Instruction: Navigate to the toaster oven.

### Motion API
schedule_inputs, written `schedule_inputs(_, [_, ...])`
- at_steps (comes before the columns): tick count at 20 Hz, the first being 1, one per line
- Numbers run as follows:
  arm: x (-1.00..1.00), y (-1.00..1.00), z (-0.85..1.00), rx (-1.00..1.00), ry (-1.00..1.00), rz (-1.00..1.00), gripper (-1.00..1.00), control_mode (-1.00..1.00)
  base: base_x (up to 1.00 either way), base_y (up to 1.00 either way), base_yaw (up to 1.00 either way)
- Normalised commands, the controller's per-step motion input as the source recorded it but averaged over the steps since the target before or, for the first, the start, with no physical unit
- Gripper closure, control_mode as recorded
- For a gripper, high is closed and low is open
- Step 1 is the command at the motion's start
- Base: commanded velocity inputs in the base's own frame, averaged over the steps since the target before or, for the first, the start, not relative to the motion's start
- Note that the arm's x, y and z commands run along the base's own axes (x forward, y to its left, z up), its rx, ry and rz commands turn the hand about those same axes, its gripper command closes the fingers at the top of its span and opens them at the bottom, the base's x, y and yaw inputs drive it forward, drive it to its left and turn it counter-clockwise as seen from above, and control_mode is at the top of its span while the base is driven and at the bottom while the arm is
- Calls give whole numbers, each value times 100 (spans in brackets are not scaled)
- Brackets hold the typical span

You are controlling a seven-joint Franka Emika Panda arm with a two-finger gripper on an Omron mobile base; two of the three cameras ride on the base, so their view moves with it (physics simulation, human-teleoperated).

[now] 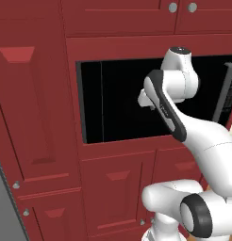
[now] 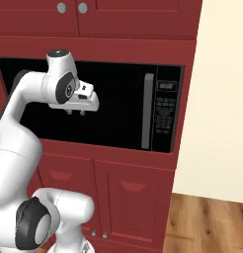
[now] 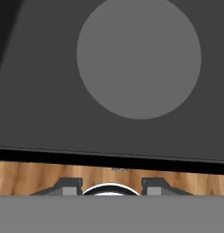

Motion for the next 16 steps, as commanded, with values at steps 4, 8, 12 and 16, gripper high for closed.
schedule_inputs(4, [0, 0, 0, 0, 0, 0, -100, 100, -11, 0, 0])
schedule_inputs(8, [0, 0, 0, 0, 0, 0, -100, 100, -69, 0, 0])
schedule_inputs(12, [0, 0, 0, 0, 0, 0, -100, 100, -27, 0, 0])
schedule_inputs(16, [0, 0, 0, 0, 0, 0, -100, 100, -9, 23, 1])
